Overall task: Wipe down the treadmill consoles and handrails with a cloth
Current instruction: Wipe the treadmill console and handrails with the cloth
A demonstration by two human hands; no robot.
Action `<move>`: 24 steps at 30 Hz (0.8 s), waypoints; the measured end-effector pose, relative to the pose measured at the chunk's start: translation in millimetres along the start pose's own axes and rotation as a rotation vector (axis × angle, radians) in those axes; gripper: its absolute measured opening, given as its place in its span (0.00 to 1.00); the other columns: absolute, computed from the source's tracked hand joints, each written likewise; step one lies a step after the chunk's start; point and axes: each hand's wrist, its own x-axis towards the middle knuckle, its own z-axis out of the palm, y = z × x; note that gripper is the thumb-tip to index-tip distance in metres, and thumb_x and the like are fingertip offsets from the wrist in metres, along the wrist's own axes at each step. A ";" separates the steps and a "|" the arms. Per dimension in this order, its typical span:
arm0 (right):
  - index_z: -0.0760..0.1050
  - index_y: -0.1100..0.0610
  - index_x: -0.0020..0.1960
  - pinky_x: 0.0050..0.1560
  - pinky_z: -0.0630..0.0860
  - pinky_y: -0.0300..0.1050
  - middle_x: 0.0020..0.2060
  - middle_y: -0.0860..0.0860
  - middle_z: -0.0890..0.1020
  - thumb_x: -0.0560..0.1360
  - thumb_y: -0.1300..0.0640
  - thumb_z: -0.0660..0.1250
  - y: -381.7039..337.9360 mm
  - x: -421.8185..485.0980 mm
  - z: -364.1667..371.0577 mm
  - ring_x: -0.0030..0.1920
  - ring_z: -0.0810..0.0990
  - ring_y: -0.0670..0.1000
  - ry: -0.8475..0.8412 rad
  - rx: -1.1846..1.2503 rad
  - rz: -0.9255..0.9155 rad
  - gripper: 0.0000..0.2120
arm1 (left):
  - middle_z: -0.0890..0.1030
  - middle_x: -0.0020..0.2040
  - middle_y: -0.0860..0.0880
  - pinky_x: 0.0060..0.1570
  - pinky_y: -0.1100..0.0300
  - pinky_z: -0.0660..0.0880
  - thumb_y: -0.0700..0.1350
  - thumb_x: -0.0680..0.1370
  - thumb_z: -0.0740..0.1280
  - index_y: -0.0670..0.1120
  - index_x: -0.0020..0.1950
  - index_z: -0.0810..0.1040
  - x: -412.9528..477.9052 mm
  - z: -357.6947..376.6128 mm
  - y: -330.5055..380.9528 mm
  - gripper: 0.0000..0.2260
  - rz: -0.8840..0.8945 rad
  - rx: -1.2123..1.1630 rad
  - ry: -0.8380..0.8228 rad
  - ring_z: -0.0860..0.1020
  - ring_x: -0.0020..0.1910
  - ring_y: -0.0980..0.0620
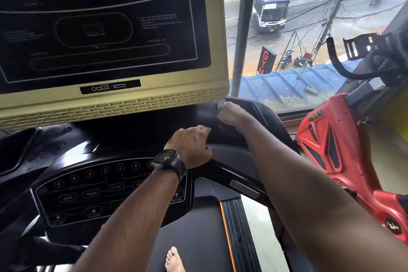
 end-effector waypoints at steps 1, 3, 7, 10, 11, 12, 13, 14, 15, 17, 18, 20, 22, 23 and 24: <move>0.70 0.58 0.62 0.60 0.75 0.51 0.61 0.59 0.79 0.76 0.63 0.59 3.7 -4.3 -0.9 0.61 0.78 0.63 -0.007 -0.048 -0.024 0.14 | 0.77 0.67 0.50 0.63 0.48 0.73 0.55 0.76 0.61 0.48 0.70 0.72 0.0 0.5 -0.1 0.24 -0.001 0.002 0.001 0.77 0.63 0.48; 0.64 0.56 0.74 0.63 0.75 0.55 0.64 0.61 0.78 0.77 0.62 0.60 9.6 -10.9 -0.9 0.64 0.76 0.65 -0.008 -0.188 -0.061 0.26 | 0.78 0.66 0.50 0.62 0.48 0.73 0.55 0.75 0.61 0.48 0.69 0.73 0.1 0.8 -0.5 0.24 -0.003 0.001 0.009 0.78 0.62 0.48; 0.54 0.51 0.81 0.53 0.73 0.52 0.63 0.60 0.79 0.77 0.63 0.60 24.4 -23.6 -3.8 0.61 0.78 0.63 -0.042 -0.436 -0.176 0.34 | 0.78 0.66 0.50 0.61 0.49 0.75 0.54 0.75 0.61 0.48 0.71 0.73 -0.9 -0.9 0.3 0.25 -0.003 -0.009 0.013 0.79 0.61 0.48; 0.54 0.48 0.80 0.48 0.68 0.50 0.62 0.59 0.79 0.77 0.65 0.58 34.0 -37.8 -11.9 0.60 0.79 0.62 -0.077 -0.603 -0.258 0.34 | 0.78 0.66 0.50 0.61 0.49 0.75 0.54 0.75 0.61 0.48 0.71 0.73 -1.5 -2.2 1.0 0.25 -0.006 -0.012 0.001 0.79 0.60 0.47; 0.54 0.49 0.80 0.47 0.67 0.49 0.61 0.59 0.79 0.78 0.65 0.57 36.1 -42.2 -13.4 0.60 0.79 0.61 -0.074 -0.678 -0.289 0.33 | 0.77 0.67 0.50 0.61 0.49 0.74 0.54 0.75 0.61 0.48 0.71 0.72 -1.5 -2.6 1.3 0.25 -0.006 -0.006 -0.006 0.78 0.61 0.47; 0.55 0.50 0.80 0.47 0.67 0.49 0.61 0.59 0.79 0.78 0.64 0.57 38.9 -44.6 -13.4 0.60 0.79 0.61 -0.059 -0.740 -0.327 0.32 | 0.77 0.67 0.50 0.62 0.49 0.74 0.54 0.76 0.62 0.48 0.71 0.72 -1.7 -2.7 1.4 0.25 -0.006 0.003 -0.011 0.78 0.62 0.47; 0.56 0.50 0.80 0.46 0.67 0.49 0.60 0.58 0.80 0.79 0.64 0.57 42.1 -46.5 -13.4 0.60 0.79 0.61 -0.045 -0.786 -0.362 0.31 | 0.76 0.67 0.50 0.62 0.49 0.74 0.54 0.76 0.62 0.48 0.72 0.72 -1.8 -2.6 1.5 0.25 -0.006 0.012 -0.014 0.78 0.62 0.47; 0.57 0.50 0.79 0.46 0.68 0.49 0.59 0.58 0.81 0.79 0.64 0.57 45.3 -47.7 -14.5 0.59 0.80 0.61 -0.032 -0.816 -0.388 0.31 | 0.76 0.68 0.50 0.62 0.49 0.74 0.55 0.76 0.62 0.48 0.72 0.71 -1.8 -2.8 1.4 0.25 -0.005 0.019 -0.016 0.77 0.63 0.47; 0.58 0.49 0.79 0.46 0.69 0.49 0.57 0.57 0.82 0.78 0.64 0.58 49.3 -47.7 -16.0 0.58 0.80 0.60 -0.027 -0.836 -0.411 0.31 | 0.76 0.68 0.50 0.62 0.49 0.74 0.55 0.76 0.62 0.48 0.72 0.71 -1.7 -3.0 1.3 0.25 -0.003 0.023 -0.018 0.77 0.63 0.47; 0.59 0.46 0.79 0.47 0.70 0.49 0.55 0.55 0.83 0.78 0.64 0.59 54.7 -43.8 -22.9 0.56 0.81 0.59 -0.025 -0.903 -0.478 0.32 | 0.76 0.68 0.50 0.63 0.49 0.73 0.55 0.76 0.62 0.49 0.73 0.71 -1.6 -2.8 1.3 0.26 -0.002 0.021 -0.018 0.77 0.64 0.47; 0.60 0.44 0.78 0.49 0.71 0.50 0.55 0.53 0.83 0.79 0.63 0.59 56.1 -39.4 -26.4 0.56 0.82 0.58 -0.022 -0.974 -0.522 0.30 | 0.76 0.68 0.50 0.63 0.50 0.73 0.55 0.76 0.62 0.49 0.73 0.71 -1.3 -2.5 1.0 0.26 -0.001 0.018 -0.017 0.77 0.64 0.48; 0.70 0.44 0.73 0.56 0.71 0.49 0.56 0.47 0.83 0.83 0.58 0.59 60.5 -26.2 -32.8 0.58 0.81 0.53 0.005 -1.160 -0.640 0.20 | 0.75 0.69 0.50 0.63 0.50 0.73 0.54 0.76 0.62 0.49 0.73 0.70 -0.8 -1.7 0.5 0.26 0.002 0.013 -0.014 0.76 0.64 0.48; 0.78 0.46 0.62 0.62 0.69 0.49 0.56 0.43 0.83 0.83 0.55 0.62 68.4 -8.9 -37.7 0.59 0.80 0.50 0.083 -1.332 -0.776 0.11 | 0.75 0.69 0.50 0.63 0.50 0.73 0.54 0.76 0.62 0.49 0.74 0.70 -0.4 -0.2 -0.2 0.26 0.006 0.012 -0.005 0.76 0.64 0.48; 0.80 0.47 0.59 0.63 0.70 0.50 0.55 0.42 0.83 0.81 0.56 0.65 72.8 0.1 -38.4 0.59 0.80 0.50 0.132 -1.391 -0.838 0.10 | 0.75 0.69 0.50 0.63 0.50 0.73 0.54 0.76 0.62 0.49 0.74 0.70 0.0 0.6 -0.7 0.26 0.007 0.012 -0.002 0.76 0.64 0.48; 0.81 0.48 0.59 0.63 0.72 0.51 0.56 0.43 0.84 0.78 0.58 0.70 77.2 8.6 -38.9 0.59 0.81 0.50 0.183 -1.400 -0.905 0.12 | 0.75 0.69 0.50 0.64 0.50 0.72 0.54 0.77 0.62 0.48 0.74 0.70 0.5 1.0 -0.9 0.26 0.010 0.010 0.001 0.76 0.64 0.49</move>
